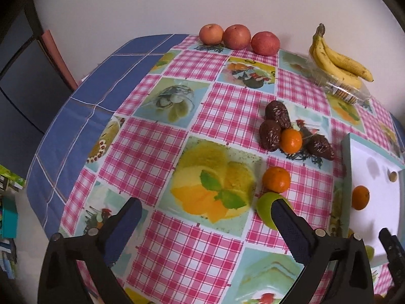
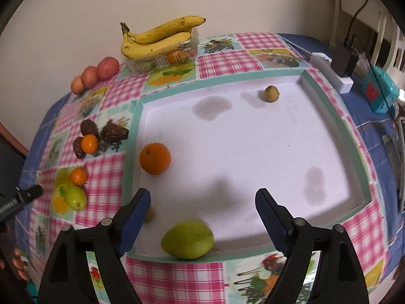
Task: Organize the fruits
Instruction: 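Withdraw both tools from the tray toward the remaining tangerines and apples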
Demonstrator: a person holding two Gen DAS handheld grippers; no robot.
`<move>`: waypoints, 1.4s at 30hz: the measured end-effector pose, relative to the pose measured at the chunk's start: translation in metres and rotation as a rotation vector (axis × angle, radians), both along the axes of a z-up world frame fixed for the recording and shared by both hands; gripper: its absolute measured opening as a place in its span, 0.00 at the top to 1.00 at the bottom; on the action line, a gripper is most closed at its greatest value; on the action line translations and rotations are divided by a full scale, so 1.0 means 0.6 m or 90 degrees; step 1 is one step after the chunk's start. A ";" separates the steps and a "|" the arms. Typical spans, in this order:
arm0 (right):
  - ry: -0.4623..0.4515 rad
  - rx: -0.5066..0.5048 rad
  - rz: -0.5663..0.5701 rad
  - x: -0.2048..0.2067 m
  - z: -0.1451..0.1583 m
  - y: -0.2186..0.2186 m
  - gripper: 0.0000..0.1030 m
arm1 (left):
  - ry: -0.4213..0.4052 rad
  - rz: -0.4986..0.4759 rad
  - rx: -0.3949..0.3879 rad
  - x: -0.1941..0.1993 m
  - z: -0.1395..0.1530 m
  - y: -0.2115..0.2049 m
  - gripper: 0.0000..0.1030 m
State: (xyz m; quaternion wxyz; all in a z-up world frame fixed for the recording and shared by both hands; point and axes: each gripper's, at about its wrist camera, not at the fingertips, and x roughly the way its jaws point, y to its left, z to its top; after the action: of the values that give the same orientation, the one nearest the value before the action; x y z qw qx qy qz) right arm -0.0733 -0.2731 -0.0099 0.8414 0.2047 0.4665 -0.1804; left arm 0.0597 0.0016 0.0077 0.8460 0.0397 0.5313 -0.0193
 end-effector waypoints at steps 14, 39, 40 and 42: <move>0.018 -0.023 0.030 0.014 -0.004 0.033 0.17 | 0.014 0.002 -0.046 0.014 0.001 0.011 0.00; -0.001 -0.009 0.203 0.121 -0.002 0.214 0.17 | 0.023 0.111 -0.010 0.084 -0.028 0.146 0.00; 0.006 -0.011 0.212 0.126 -0.007 0.222 0.17 | 0.029 0.108 -0.008 0.087 -0.034 0.146 0.00; 0.020 -0.016 0.229 0.136 -0.019 0.237 0.17 | 0.040 0.101 -0.003 0.091 -0.046 0.145 0.00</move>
State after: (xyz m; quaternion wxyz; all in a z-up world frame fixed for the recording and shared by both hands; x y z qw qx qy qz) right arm 0.0080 -0.1312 -0.0211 0.8553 0.1046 0.5061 -0.0360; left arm 0.1141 0.0884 -0.0199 0.8277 -0.0050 0.5593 0.0454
